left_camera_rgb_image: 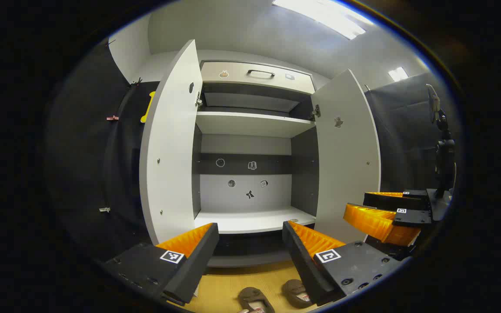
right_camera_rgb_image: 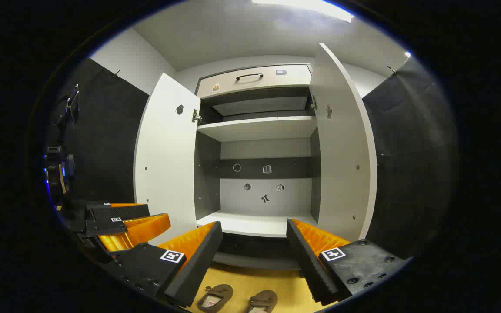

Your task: Grab one shoe with the right hand and put it into the shoe cabinet, grab the other shoe with the left hand and put it into the shoe cabinet; then close the right door with the right hand and the left door with the left hand.

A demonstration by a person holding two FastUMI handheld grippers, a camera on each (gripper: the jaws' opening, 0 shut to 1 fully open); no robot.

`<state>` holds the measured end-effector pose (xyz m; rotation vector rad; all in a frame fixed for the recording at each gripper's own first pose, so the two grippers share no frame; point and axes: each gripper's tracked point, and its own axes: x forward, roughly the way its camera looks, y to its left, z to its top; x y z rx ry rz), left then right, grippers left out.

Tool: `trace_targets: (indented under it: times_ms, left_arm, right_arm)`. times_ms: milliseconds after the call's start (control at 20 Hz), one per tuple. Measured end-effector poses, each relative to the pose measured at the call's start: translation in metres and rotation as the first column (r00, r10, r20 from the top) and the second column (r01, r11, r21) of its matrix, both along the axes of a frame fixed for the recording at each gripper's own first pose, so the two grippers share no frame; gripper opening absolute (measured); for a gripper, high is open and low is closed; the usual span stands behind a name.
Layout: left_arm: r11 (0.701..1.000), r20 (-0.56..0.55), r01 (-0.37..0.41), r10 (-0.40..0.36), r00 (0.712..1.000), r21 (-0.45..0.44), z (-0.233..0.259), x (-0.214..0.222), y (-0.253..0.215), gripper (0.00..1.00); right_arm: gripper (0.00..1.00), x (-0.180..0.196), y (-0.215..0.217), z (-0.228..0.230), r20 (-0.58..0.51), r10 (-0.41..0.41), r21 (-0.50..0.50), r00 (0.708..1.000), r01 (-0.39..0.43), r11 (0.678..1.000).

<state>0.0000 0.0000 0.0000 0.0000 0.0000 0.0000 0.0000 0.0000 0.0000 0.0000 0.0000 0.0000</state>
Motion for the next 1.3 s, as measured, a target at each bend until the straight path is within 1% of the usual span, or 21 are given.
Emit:
trace_targets:
  times_ms: [150,350,950,1100,1300]
  left_arm:
    - [1.0,-0.002,0.0,0.0,1.0,-0.016,-0.002,0.003,0.001,0.94]
    - [1.0,0.009,-0.007,0.007,1.0,-0.011,0.002,0.005,0.004,0.94]
    - [1.0,0.02,0.001,-0.001,1.0,-0.009,0.0,0.01,0.01,0.94]
    - [1.0,0.02,0.006,-0.005,1.0,-0.009,-0.003,0.012,0.012,0.94]
    - [0.999,0.018,0.032,-0.032,0.999,-0.005,-0.012,0.014,0.013,0.94]
  right_arm:
    - [0.98,0.002,0.0,-0.002,-0.006,0.002,-0.008,1.0,-0.002,1.0]
    - [0.98,0.004,0.0,-0.001,-0.007,0.006,0.003,1.0,-0.006,1.0]
    - [0.98,0.01,-0.005,-0.003,-0.006,-0.03,-0.003,1.0,0.03,1.0]
    - [0.98,0.011,-0.001,-0.018,-0.041,-0.036,0.003,0.999,0.036,0.999]
    - [0.98,0.009,0.003,-0.062,-0.147,-0.055,0.015,0.988,0.058,0.998]
